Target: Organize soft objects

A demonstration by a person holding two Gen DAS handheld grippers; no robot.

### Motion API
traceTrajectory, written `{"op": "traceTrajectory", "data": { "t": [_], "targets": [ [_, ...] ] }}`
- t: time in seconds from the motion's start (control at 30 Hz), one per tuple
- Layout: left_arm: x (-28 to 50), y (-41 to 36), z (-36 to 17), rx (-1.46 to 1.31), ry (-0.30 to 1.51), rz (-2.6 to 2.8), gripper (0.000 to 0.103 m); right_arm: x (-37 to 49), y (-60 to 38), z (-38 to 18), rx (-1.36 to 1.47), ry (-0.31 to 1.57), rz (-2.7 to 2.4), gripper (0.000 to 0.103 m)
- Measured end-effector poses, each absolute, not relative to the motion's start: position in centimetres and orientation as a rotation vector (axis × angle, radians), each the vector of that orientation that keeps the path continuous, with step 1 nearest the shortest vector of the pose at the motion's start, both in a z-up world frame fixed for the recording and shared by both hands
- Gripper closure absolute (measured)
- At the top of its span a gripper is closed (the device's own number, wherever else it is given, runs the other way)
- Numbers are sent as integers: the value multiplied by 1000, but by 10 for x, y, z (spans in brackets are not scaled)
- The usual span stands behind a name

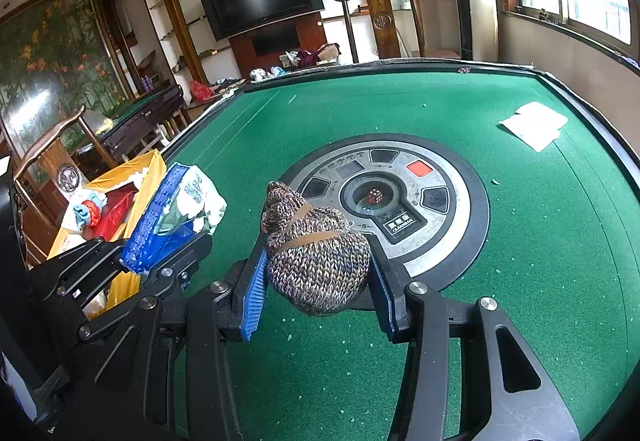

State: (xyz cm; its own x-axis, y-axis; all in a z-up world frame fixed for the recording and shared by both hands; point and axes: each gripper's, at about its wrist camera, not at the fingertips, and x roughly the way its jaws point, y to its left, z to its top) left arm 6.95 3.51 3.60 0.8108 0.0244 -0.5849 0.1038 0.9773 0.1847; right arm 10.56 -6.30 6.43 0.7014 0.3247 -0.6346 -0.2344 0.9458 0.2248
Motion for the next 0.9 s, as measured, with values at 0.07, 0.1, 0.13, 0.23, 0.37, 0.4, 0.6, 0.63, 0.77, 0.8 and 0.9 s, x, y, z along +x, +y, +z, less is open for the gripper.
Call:
{"op": "traceTrajectory", "data": {
  "t": [0.07,0.1,0.13,0.23,0.37,0.4,0.6,0.63,0.77,0.8,0.9],
  "targets": [
    [70,35,36,213,624,-41,83,106,-63,64,131,730,313,57],
    [70,35,36,213,625,-42,83,105,-63,64,130,730,312,57],
    [69,36,36,215,625,-41,83,106,-63,64,132,728,315,57],
    [69,36,36,214,624,-42,83,105,-63,64,132,727,315,57],
    [69,36,37,208,622,-40,83,106,-63,66,135,725,315,57],
    [69,37,37,207,621,-39,83,106,-63,66,135,725,315,57],
    [67,40,42,195,608,-35,83,107,-63,67,136,724,315,57],
    [67,42,43,193,607,-34,83,106,-63,67,136,725,315,57],
    [67,44,45,187,603,-34,83,107,-63,68,137,725,314,57],
    [67,44,45,185,602,-34,83,107,-63,69,137,725,314,57],
    [66,47,48,176,594,-33,83,107,-63,71,142,724,311,57]
  ]
}}
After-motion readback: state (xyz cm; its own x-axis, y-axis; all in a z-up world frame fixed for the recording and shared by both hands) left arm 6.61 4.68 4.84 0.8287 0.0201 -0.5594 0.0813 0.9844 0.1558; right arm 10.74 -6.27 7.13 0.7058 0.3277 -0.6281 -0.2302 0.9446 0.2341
